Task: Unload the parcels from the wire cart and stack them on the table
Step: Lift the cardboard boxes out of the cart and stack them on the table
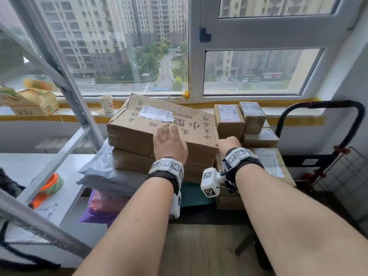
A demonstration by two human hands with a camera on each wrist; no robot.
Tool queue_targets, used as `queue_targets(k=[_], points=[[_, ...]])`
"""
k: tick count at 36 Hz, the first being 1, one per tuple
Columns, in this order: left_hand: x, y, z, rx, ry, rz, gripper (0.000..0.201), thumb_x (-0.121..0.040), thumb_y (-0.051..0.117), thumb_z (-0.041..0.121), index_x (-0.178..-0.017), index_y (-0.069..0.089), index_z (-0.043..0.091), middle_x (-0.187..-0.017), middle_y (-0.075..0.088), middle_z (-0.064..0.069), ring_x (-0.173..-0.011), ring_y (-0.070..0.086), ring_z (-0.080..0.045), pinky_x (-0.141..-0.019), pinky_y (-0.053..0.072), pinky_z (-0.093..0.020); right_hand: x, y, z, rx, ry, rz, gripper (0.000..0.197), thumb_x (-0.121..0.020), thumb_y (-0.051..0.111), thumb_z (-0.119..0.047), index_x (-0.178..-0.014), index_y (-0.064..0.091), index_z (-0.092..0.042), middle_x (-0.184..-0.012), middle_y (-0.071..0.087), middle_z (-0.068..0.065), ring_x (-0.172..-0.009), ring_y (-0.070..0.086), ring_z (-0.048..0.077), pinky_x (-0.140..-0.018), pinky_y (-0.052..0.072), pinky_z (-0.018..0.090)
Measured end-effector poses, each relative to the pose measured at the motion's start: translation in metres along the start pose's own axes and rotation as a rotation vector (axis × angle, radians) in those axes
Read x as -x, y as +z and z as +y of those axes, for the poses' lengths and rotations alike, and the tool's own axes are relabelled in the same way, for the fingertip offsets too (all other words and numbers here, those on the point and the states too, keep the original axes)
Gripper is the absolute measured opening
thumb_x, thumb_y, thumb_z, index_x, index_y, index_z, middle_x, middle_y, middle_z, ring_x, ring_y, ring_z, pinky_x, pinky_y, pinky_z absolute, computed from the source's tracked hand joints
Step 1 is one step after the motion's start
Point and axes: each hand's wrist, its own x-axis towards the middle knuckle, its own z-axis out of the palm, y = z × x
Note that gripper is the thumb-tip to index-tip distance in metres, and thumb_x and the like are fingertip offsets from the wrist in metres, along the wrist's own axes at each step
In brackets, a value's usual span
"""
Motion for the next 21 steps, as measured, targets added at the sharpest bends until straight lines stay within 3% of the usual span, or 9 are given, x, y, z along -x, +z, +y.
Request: queue_targets(k=[3,6,8,11,15,21], points=[[0.008,0.003,0.011,-0.027,0.105,-0.021,0.052,-0.095,0.041,0.032,-0.143,0.028,0.016,-0.151,0.027,-0.006,-0.140,0.022,-0.025,-0.116,0.017,-0.040,0.007,-0.009,0.010,0.058,0.012,-0.008,0.040,-0.084,0.054,-0.020,-0.121,0.057,-0.005,-0.109,0.063,0.013,-0.092,0.059,0.032,-0.076,0.045,0.034],[0.017,0.007,0.022,-0.046,0.206,-0.054,0.053,-0.095,0.041,0.031,-0.144,0.029,0.015,-0.152,0.029,-0.006,-0.141,0.022,-0.024,-0.118,0.017,-0.039,0.010,-0.019,0.022,0.087,0.019,0.022,0.047,-0.087,0.054,-0.018,-0.133,0.051,-0.010,-0.126,0.058,0.013,-0.110,0.057,0.033,-0.085,0.045,0.034],[0.024,0.010,0.030,-0.049,0.260,-0.079,0.052,-0.095,0.040,0.030,-0.144,0.030,0.015,-0.152,0.029,-0.005,-0.142,0.022,-0.023,-0.118,0.017,-0.039,0.011,-0.026,0.031,0.112,0.002,0.033,0.050,-0.088,0.052,-0.016,-0.138,0.045,-0.012,-0.135,0.052,0.012,-0.116,0.054,0.032,-0.084,0.042,0.031],[0.034,0.013,0.043,-0.030,0.324,-0.112,0.045,-0.094,0.041,0.028,-0.137,0.038,0.015,-0.141,0.041,-0.004,-0.132,0.035,-0.022,-0.108,0.031,-0.036,0.011,-0.035,0.045,0.143,-0.057,0.040,0.051,-0.088,0.050,-0.016,-0.139,0.045,-0.013,-0.138,0.049,0.011,-0.118,0.053,0.030,-0.085,0.042,0.030],[0.050,0.015,0.064,0.043,0.321,-0.236,0.035,-0.094,0.042,0.028,-0.127,0.046,0.017,-0.126,0.049,-0.003,-0.116,0.046,-0.022,-0.089,0.044,-0.036,0.019,-0.047,0.065,0.262,-0.113,0.002,0.052,-0.085,0.050,-0.023,-0.137,0.047,-0.017,-0.138,0.047,0.010,-0.117,0.052,0.030,-0.098,0.045,0.038],[0.076,0.016,0.096,-0.035,0.284,-0.430,0.036,-0.093,0.045,0.030,-0.126,0.050,0.017,-0.124,0.049,-0.005,-0.116,0.048,-0.025,-0.089,0.045,-0.040,0.032,-0.076,0.103,0.417,-0.159,-0.092,0.057,-0.082,0.051,-0.025,-0.139,0.044,-0.020,-0.138,0.046,0.009,-0.116,0.052,0.030,-0.095,0.049,0.042]])
